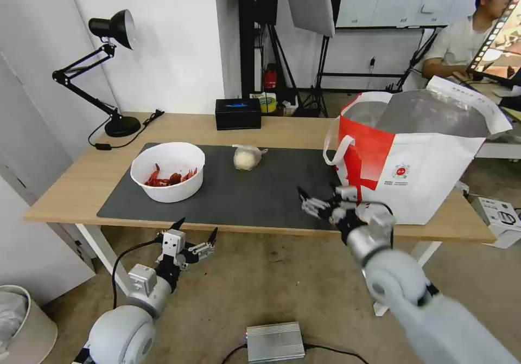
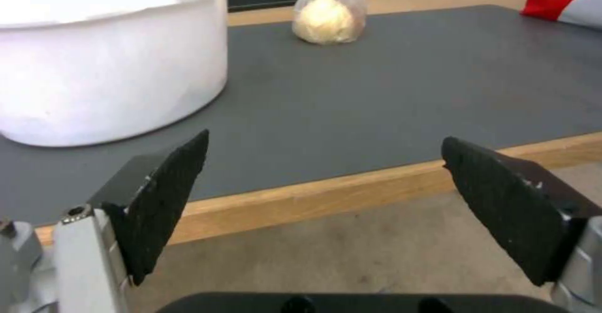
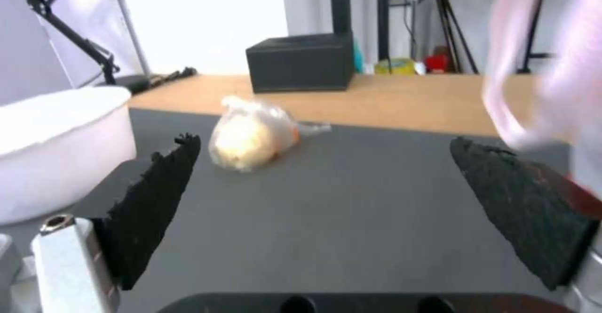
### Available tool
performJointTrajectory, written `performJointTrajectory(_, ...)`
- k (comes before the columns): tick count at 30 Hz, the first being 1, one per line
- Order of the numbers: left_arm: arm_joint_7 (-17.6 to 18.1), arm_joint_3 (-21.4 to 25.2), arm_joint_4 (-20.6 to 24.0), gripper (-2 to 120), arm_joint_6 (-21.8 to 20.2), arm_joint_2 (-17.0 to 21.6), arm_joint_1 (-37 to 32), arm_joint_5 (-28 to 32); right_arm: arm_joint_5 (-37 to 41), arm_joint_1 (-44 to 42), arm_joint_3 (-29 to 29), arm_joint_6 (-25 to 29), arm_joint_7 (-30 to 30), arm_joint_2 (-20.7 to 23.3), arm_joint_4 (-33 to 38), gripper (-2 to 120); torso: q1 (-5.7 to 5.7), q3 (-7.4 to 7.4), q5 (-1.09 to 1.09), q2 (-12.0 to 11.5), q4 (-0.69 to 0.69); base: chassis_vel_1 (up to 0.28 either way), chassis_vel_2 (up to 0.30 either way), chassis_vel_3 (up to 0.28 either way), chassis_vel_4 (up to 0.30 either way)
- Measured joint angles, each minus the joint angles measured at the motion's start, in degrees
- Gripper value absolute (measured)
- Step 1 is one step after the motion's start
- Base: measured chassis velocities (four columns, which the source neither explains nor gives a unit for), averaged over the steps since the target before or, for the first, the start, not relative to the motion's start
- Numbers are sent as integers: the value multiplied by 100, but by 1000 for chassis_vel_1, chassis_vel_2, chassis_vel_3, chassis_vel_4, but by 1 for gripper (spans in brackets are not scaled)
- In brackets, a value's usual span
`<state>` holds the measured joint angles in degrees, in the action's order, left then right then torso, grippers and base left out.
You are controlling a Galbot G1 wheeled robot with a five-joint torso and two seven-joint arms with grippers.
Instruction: Pick up the trash from the table and place it into the takeout bag.
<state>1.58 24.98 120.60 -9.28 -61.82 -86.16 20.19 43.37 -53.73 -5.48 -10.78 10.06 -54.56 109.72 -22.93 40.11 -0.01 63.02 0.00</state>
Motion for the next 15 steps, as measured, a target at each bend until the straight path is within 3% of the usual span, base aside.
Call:
performJointTrajectory(6, 3, 110, 21, 100, -3, -20, -82, 0, 151, 881, 565, 20, -207, -226, -844, 100, 0, 0, 0, 0, 0, 0, 0, 0, 0)
performJointTrajectory(15, 9, 256, 62, 100, -7, -84, -158, 5, 353, 2382, 1271, -345, -324, -1022, -2168, 100, 0, 0, -1, 0, 2, 0, 0, 0, 0)
